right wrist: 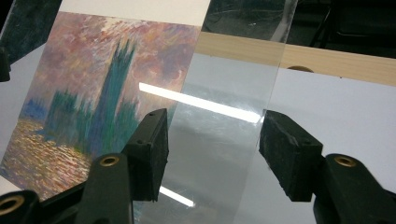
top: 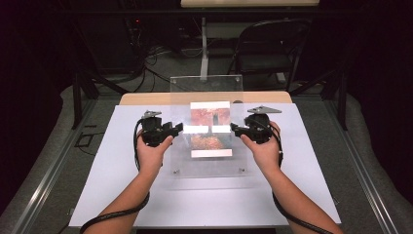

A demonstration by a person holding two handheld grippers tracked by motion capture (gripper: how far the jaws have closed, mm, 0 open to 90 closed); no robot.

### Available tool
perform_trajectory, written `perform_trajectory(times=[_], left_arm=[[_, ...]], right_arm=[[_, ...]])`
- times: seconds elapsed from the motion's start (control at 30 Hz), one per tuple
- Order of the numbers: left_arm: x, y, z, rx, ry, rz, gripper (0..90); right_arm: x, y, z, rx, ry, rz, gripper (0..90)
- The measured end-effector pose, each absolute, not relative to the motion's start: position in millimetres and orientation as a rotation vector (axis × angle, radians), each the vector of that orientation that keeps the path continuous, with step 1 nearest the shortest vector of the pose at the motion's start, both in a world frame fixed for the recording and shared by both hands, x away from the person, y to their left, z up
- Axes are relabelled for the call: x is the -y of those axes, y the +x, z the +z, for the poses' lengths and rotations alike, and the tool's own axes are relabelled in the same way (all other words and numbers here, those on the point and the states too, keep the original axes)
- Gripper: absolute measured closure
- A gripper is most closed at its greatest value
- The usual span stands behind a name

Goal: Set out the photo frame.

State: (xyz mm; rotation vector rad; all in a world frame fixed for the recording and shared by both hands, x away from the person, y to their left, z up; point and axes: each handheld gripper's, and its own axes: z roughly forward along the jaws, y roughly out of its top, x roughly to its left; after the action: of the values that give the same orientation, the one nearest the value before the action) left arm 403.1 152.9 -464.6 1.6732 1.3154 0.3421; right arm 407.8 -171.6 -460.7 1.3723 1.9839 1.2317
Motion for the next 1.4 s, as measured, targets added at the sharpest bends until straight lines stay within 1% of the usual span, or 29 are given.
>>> perform_trajectory(times=[0.47, 0.93, 1.4], left_arm=[[-155, 384, -459, -1.284, 1.659, 0.377, 53.3], [-156, 362, -455, -1.242, 1.653, 0.426, 55.9], [-156, 341, -454, -1.208, 1.639, 0.466, 57.8]], right_arm=[[170, 386, -454, -1.946, 1.314, 1.224, 44.8], [172, 366, -450, -1.911, 1.281, 1.242, 50.4], [173, 343, -447, -1.88, 1.257, 1.266, 52.0]])
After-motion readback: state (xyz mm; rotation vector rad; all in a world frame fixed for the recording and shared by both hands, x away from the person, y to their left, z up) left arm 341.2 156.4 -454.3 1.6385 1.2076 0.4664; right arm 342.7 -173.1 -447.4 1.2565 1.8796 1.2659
